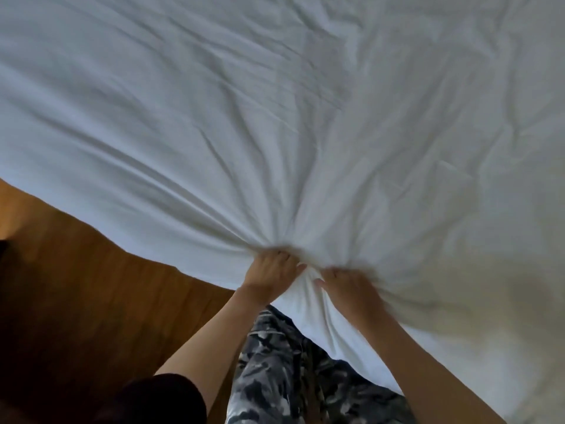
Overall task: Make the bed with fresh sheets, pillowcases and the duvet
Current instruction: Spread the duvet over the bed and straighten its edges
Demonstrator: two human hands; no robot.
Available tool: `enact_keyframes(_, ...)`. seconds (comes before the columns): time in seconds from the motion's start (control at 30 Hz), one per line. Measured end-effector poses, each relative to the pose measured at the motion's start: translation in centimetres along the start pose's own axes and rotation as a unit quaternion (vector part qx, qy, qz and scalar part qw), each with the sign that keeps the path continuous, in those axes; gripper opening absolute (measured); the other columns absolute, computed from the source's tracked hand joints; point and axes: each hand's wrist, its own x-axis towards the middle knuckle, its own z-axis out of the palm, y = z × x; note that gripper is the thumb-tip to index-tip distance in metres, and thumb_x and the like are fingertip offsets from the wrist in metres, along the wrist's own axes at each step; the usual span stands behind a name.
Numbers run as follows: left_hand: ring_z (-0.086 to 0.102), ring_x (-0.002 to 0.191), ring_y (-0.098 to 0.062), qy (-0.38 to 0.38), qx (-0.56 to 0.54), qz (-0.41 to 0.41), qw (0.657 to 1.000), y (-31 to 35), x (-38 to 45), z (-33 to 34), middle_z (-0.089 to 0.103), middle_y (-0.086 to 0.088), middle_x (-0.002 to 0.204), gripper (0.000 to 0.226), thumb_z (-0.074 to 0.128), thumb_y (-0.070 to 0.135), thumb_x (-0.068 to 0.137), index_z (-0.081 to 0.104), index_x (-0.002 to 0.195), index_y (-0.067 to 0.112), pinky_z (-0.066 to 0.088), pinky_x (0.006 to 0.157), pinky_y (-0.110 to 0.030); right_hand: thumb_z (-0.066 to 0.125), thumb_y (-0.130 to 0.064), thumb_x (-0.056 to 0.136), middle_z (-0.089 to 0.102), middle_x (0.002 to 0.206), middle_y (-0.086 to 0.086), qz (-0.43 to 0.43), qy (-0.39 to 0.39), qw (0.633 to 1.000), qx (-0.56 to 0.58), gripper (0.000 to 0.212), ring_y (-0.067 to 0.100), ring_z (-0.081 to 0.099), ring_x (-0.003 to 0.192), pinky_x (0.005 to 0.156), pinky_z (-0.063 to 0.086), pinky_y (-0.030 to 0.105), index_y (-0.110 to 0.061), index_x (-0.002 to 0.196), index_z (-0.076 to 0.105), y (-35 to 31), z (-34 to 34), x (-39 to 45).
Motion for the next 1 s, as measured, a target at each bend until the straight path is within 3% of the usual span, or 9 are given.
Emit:
enact_keyframes(0.13,0.066,0.079,-0.021,-0.042,-0.041,-0.083,0.995,2.5,-3.7,-2.8,0.068,0.003,0.081,0.052,0.025,0.046,0.101,0.066,0.084,0.019,0.045,0.067,-0.03,0.086,-0.027,0.061,0.051,0.047,-0.003,-0.069,0.013,0.996,0.055,0.021,0.019,0.047,0.03,0.031,0.033,0.02,-0.02,0.064,0.067,-0.8,-2.8,-2.7)
enact_keyframes(0.27,0.053,0.048,-0.017,0.073,-0.102,-0.051,0.991,5.0,-9.6,-2.7,0.054,0.007,0.054,0.042,0.043,0.036,0.093,0.056,0.056,0.021,0.04,0.047,-0.025,0.052,-0.034,0.081,0.051,0.046,-0.004,-0.096,-0.017,0.992,0.081,0.025,0.015,0.047,0.032,0.033,0.034,0.02,-0.023,0.063,0.067,-1.4,-3.0,-7.6)
enact_keyframes(0.33,0.055,0.056,-0.018,0.031,-0.126,-0.059,0.99,5.4,-9.7,-1.8,0.056,0.004,0.061,0.03,0.051,0.027,0.092,0.059,0.064,0.019,0.043,0.051,-0.028,0.071,-0.028,0.07,0.056,0.053,-0.004,-0.08,-0.059,0.994,0.049,0.008,0.016,0.053,0.041,0.039,0.041,0.022,-0.021,0.07,0.067,-1.2,-2.4,-8.1)
enact_keyframes(0.4,0.063,0.074,-0.024,-0.098,-0.104,-0.043,0.989,6.2,-9.2,-0.3,0.062,-0.001,0.08,0.016,0.051,0.018,0.093,0.064,0.084,0.017,0.047,0.06,-0.033,0.085,-0.028,0.054,0.061,0.068,0.0,-0.081,-0.128,0.988,0.033,0.037,0.021,0.059,0.058,0.054,0.051,0.03,-0.016,0.081,0.063,-1.0,-1.3,-8.2)
enact_keyframes(0.5,0.064,0.084,-0.023,-0.16,-0.086,-0.014,0.983,7.6,-8.5,1.8,0.062,0.0,0.094,0.026,0.039,0.026,0.098,0.062,0.095,0.016,0.051,0.066,-0.034,0.073,-0.045,0.07,0.063,0.088,0.002,-0.047,-0.102,0.992,0.051,0.039,0.023,0.06,0.082,0.077,0.051,0.035,-0.016,0.093,0.061,-0.3,-2.3,-8.4)
enact_keyframes(0.63,0.056,0.064,-0.023,0.042,-0.159,0.023,0.986,11.0,-7.0,2.2,0.06,-0.001,0.075,0.015,0.049,0.019,0.086,0.061,0.078,0.013,0.048,0.05,-0.034,0.049,-0.031,0.092,0.057,0.123,0.016,0.108,0.101,0.989,0.03,0.037,0.034,0.052,0.113,0.1,0.039,0.046,-0.01,0.122,0.052,4.7,-5.2,-11.3)
enact_keyframes(0.73,0.055,0.098,-0.027,0.124,-0.148,0.059,0.979,14.7,-3.8,1.6,0.064,-0.011,0.11,0.029,0.055,0.018,0.083,0.06,0.112,0.013,0.053,0.079,-0.037,0.047,-0.035,0.094,0.041,0.141,0.024,0.321,0.149,0.935,-0.022,0.051,0.038,0.036,0.131,0.112,0.023,0.049,-0.008,0.136,0.04,10.3,-7.5,-15.7)
enact_keyframes(0.83,0.038,0.13,-0.033,0.122,-0.124,0.124,0.977,18.7,0.1,1.0,0.046,-0.022,0.141,0.048,0.049,0.025,0.089,0.043,0.136,0.016,0.034,0.109,-0.043,0.037,-0.051,0.094,0.023,0.153,0.024,0.466,0.102,0.879,-0.015,0.07,0.037,0.022,0.14,0.116,0.015,0.049,-0.009,0.148,0.021,13.9,-8.2,-20.0)
enact_keyframes(1.0,0.018,0.143,-0.039,-0.012,-0.036,0.137,0.99,24.1,3.7,3.3,0.023,-0.026,0.154,0.065,0.029,0.047,0.094,0.022,0.148,0.012,0.015,0.116,-0.056,0.012,-0.078,0.084,0.009,0.157,0.02,0.454,-0.115,0.874,0.13,0.088,0.037,0.013,0.144,0.113,0.023,0.057,-0.023,0.151,0.009,13.1,-2.7,-24.8)
